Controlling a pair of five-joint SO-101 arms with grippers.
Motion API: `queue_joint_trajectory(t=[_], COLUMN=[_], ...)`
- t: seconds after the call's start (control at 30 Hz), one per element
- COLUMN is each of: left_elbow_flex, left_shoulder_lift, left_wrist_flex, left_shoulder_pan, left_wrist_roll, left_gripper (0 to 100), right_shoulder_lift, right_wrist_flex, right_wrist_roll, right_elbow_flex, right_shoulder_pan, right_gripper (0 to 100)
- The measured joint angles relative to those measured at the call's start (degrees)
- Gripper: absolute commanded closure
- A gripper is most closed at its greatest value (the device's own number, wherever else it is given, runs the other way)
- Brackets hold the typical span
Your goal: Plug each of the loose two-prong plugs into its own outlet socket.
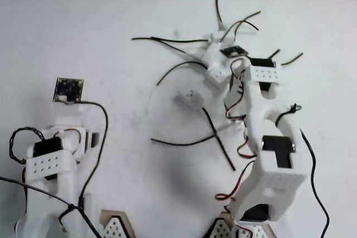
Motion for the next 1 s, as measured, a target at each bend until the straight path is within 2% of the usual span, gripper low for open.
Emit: queue_joint_trajectory(t=[0.13, 0.27, 0.33, 0.47, 0.57, 0.8, 1.0], left_elbow_flex=[0.00, 0.00, 0.00, 0.00, 0.00, 0.00, 0.00], left_shoulder_lift=[0.00, 0.00, 0.00, 0.00, 0.00, 0.00, 0.00], left_wrist_flex=[0.00, 0.00, 0.00, 0.00, 0.00, 0.00, 0.00], left_shoulder_pan=[0.00, 0.00, 0.00, 0.00, 0.00, 0.00, 0.00], left_wrist_roll=[0.00, 0.00, 0.00, 0.00, 0.00, 0.00, 0.00], left_gripper=[75, 75, 75, 75, 75, 75, 75], right_shoulder_lift=[-3.96, -8.44, -10.46, -13.27, -13.98, -12.92, -11.87], right_wrist_flex=[6.51, 8.35, 9.49, 15.12, 17.67, 16.97, 6.77], right_wrist_roll=[0.00, 0.09, 0.44, 7.30, 12.31, 23.21, 25.49], right_elbow_flex=[0.00, 0.00, 0.00, 0.00, 0.00, 2.64, 9.93], right_shoulder_pan=[-0.97, -3.08, -4.31, -6.68, -6.42, -5.45, -5.80], right_gripper=[98.1, 97.8, 94.0, 80.5, 77.4, 77.3, 77.2])
